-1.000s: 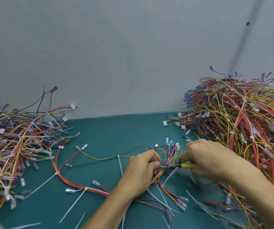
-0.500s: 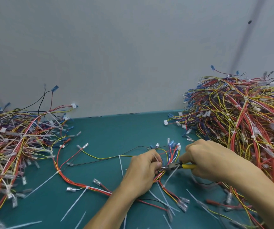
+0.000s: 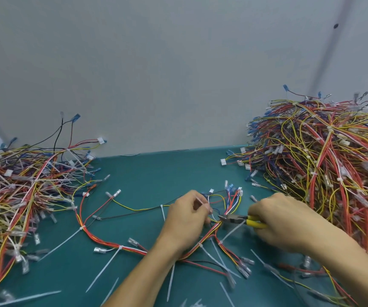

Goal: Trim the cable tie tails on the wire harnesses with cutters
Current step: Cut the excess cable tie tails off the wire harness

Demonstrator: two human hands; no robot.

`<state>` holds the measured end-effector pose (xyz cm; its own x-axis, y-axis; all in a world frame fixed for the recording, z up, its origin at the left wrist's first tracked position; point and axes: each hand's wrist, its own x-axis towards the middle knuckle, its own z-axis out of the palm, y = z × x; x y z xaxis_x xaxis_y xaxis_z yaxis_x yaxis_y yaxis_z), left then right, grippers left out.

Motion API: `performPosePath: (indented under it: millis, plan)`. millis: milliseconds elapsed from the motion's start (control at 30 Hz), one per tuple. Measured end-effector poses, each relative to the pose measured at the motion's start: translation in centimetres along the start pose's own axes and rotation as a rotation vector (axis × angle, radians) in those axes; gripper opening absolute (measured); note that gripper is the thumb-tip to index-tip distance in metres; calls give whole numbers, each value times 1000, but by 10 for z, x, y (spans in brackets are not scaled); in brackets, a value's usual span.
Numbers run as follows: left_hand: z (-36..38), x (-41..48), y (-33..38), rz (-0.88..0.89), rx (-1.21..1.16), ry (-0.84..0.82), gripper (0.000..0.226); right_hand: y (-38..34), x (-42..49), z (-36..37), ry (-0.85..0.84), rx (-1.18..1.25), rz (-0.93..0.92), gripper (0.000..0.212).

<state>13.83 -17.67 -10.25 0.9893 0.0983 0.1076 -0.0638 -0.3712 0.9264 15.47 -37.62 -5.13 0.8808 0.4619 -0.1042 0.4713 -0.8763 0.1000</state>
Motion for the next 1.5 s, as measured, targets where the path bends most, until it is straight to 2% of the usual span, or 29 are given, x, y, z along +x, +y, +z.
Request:
performPosePath:
  millis: [100,200,300,500,733,867,1000,1267,1500]
  plan:
    - [-7,3,5,-14,-82,46,19,0,-12,0,-3,-19,54,15]
    - [-14,4,15,-16,-102,-44,24,-1,-26,-1,-37,-71,66,10]
    - [-17,2,26,23,-6,-169,36,-5,-37,0,-62,-66,63,4]
    - [-15,-14,28,244,308,-334,31,-14,-45,6,-27,-1,17,20]
    - [-4,-12,6,344,335,-330,15,-20,-45,14,6,10,46,17]
    - [-2,-8,2,273,256,-306,4,-23,-44,18,16,25,85,17]
    - [-4,-8,0,188,153,-299,21,-26,-42,22,47,35,105,17]
    - [-3,-9,0,166,125,-291,22,-29,-41,23,45,31,127,9]
    - [-3,-10,-2,148,106,-282,14,-30,-41,23,61,22,132,11]
